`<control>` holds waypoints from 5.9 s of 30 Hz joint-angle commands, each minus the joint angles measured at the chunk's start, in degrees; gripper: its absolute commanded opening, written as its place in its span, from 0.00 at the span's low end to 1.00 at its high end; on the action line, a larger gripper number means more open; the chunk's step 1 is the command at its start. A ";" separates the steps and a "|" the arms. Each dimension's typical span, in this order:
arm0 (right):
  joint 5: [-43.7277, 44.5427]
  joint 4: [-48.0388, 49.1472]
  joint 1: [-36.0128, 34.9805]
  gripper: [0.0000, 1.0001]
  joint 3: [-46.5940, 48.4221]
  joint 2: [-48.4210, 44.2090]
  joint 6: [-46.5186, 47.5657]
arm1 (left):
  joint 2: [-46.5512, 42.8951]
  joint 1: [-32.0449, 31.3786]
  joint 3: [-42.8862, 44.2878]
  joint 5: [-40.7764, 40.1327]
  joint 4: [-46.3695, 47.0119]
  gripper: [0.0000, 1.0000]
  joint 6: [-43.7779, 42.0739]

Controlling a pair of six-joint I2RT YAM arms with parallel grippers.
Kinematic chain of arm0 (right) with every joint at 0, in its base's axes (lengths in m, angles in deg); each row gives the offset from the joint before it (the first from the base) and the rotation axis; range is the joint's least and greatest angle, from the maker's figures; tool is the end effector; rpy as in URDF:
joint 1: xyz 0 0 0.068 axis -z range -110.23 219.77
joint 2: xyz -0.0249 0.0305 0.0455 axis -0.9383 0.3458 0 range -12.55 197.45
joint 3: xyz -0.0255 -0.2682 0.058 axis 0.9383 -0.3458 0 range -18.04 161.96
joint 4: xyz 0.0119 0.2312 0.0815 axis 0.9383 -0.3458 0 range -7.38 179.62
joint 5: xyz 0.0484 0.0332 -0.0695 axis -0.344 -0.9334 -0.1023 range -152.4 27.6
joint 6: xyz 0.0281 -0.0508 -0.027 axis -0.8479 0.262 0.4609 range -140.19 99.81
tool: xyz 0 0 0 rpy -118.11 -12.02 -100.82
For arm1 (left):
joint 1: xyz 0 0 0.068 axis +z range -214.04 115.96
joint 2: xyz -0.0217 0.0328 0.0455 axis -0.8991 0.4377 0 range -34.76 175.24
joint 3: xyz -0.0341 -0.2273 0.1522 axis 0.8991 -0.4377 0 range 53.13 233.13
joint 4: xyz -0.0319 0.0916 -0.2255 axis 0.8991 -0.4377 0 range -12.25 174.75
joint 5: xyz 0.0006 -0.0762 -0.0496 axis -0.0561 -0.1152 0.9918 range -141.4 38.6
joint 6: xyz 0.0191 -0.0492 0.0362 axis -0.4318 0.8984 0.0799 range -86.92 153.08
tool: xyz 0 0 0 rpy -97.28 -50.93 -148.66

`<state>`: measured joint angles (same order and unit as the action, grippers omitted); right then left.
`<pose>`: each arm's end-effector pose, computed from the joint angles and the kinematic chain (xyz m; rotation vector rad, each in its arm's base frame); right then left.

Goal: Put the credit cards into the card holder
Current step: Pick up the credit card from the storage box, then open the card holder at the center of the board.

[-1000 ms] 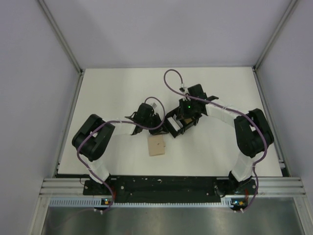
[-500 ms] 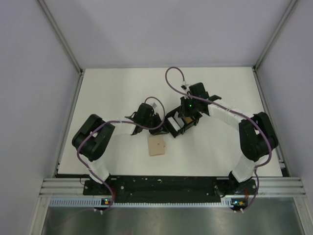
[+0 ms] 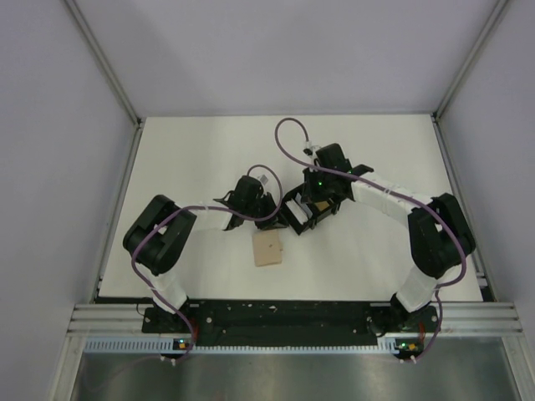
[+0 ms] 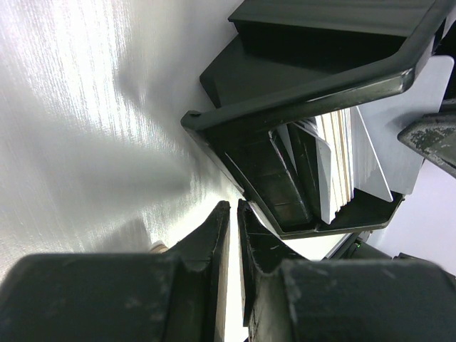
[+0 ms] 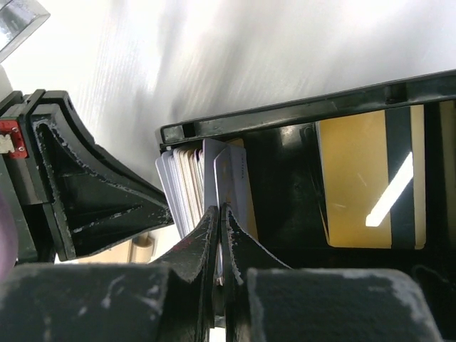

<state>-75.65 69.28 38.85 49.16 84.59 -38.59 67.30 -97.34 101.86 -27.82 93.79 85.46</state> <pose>0.3019 0.1940 0.2225 -0.3812 2.5021 0.6479 0.2779 -0.2063 0.1442 -0.2047 2.5923 -1.1389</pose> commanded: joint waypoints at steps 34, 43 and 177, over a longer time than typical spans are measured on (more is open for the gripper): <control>10.72 -7.08 -6.52 0.05 2.67 6.04 6.00 | -1.78 0.16 0.23 0.25 3.79 0.13 0.00; 8.59 -8.66 -6.52 0.10 3.55 4.28 5.30 | -2.30 0.16 0.22 0.16 3.79 0.13 0.00; 18.62 20.51 -29.90 0.00 -12.09 8.15 -29.16 | -48.51 0.16 -22.28 -36.22 -32.49 0.59 -2.37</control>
<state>-61.21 93.91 10.07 35.82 89.75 -68.05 25.49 -97.08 76.28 -57.44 70.86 82.21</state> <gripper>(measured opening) 0.005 0.509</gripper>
